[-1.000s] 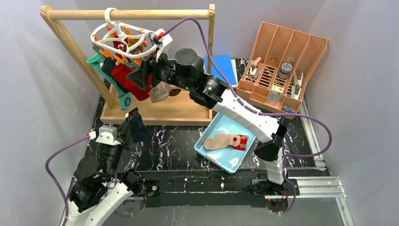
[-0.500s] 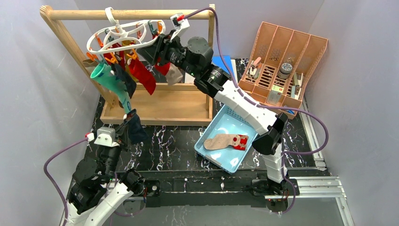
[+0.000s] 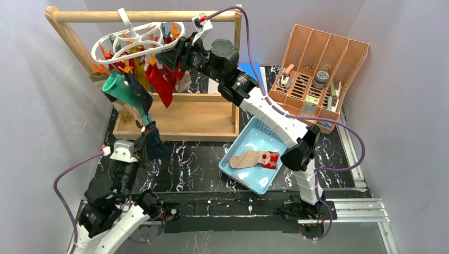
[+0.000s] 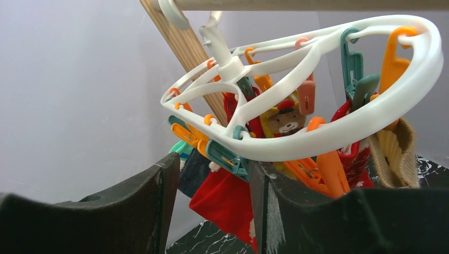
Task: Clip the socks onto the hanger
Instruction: Open the clamp at the hanger.
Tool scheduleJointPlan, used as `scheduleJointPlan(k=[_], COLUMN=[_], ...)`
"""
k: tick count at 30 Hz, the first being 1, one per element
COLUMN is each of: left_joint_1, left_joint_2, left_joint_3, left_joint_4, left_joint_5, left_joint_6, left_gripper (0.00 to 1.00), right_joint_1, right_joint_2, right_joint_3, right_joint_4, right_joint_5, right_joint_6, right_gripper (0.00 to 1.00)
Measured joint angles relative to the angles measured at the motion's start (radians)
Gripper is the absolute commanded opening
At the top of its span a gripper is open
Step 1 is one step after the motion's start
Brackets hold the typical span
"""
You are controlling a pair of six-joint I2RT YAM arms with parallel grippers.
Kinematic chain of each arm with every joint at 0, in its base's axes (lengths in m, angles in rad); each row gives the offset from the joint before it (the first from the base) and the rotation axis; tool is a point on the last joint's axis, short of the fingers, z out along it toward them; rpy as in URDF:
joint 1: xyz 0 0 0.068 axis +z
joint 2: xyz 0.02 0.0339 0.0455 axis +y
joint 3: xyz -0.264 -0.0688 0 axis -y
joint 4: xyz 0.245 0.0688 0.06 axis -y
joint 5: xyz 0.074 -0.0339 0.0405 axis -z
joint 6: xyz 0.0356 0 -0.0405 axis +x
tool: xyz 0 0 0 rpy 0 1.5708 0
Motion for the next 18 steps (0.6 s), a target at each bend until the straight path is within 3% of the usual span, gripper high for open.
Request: scheduleJointPlan(k=[15,16,18], left_joint_1=[0.0,0.0,0.0], left_joint_2=[0.055,0.056,0.056], left_joint_3=[-0.006,-0.006,-0.006], left_joint_4=[0.045,0.045,0.045], left_joint_5=[0.039,0.041,0.042], left_joint_6=[0.029,0.03,0.032], left_gripper=[0.0,0.0,0.0], right_joint_1=[0.0,0.0,0.0], right_joint_2=[0.0,0.0,0.0], right_joint_3=[-0.001,-0.003,-0.012], right_joint_4=[-0.015,-0.013,-0.005], right_joint_5=[-0.026,-0.026,-0.024], right_joint_6=[0.0,0.0,-0.019], right_gripper=[0.58,0.79,0.84])
